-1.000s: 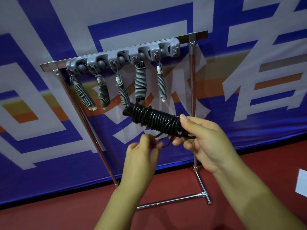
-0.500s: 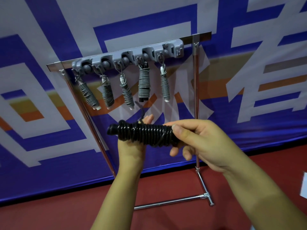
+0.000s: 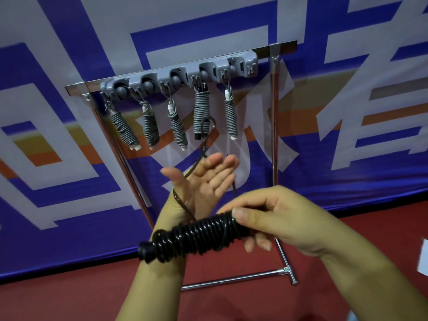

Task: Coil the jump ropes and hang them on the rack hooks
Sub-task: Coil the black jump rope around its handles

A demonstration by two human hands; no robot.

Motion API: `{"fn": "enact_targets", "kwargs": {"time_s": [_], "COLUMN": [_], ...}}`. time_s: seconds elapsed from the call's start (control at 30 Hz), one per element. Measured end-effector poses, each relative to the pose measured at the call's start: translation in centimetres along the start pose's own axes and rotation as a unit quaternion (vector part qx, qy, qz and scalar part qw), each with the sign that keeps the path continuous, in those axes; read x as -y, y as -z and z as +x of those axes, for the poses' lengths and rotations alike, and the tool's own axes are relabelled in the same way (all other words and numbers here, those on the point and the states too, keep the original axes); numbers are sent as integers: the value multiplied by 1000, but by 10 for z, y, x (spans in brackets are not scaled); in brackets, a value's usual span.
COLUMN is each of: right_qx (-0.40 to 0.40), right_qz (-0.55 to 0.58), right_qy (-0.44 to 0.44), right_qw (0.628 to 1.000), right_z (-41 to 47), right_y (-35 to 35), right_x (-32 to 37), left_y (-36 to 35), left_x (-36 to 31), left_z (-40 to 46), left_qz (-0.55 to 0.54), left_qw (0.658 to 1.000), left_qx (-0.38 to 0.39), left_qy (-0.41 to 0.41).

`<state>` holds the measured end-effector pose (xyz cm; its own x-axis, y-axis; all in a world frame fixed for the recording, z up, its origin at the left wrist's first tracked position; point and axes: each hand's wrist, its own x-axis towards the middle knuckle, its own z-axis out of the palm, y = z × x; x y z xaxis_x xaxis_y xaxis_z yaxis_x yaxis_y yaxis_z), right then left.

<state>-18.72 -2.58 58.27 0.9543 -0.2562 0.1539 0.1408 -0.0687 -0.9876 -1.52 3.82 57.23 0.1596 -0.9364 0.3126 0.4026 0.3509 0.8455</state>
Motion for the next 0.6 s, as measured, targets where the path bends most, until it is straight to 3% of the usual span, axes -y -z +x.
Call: {"fn": "enact_targets", "kwargs": {"time_s": [0.17, 0.37, 0.47, 0.6], "right_qx": [-64, -125, -176, -208], "right_qz": [19, -49, -46, -59], "right_qy": [-26, -71, -79, -71], "right_qw": [997, 988, 980, 974], "right_z": [-6, 5, 12, 17], "right_y": [11, 10, 14, 12], "right_x": [-1, -20, -26, -37], "left_y": [-1, 0, -1, -14], "left_x": [-19, -41, -40, -33], "left_z": [-5, -2, -2, -4], "left_qz": [-4, 3, 37, 147], "left_qw": [995, 999, 992, 954], "left_qx": [-65, -36, -110, -225], "left_qy": [-78, -39, -55, -134]}}
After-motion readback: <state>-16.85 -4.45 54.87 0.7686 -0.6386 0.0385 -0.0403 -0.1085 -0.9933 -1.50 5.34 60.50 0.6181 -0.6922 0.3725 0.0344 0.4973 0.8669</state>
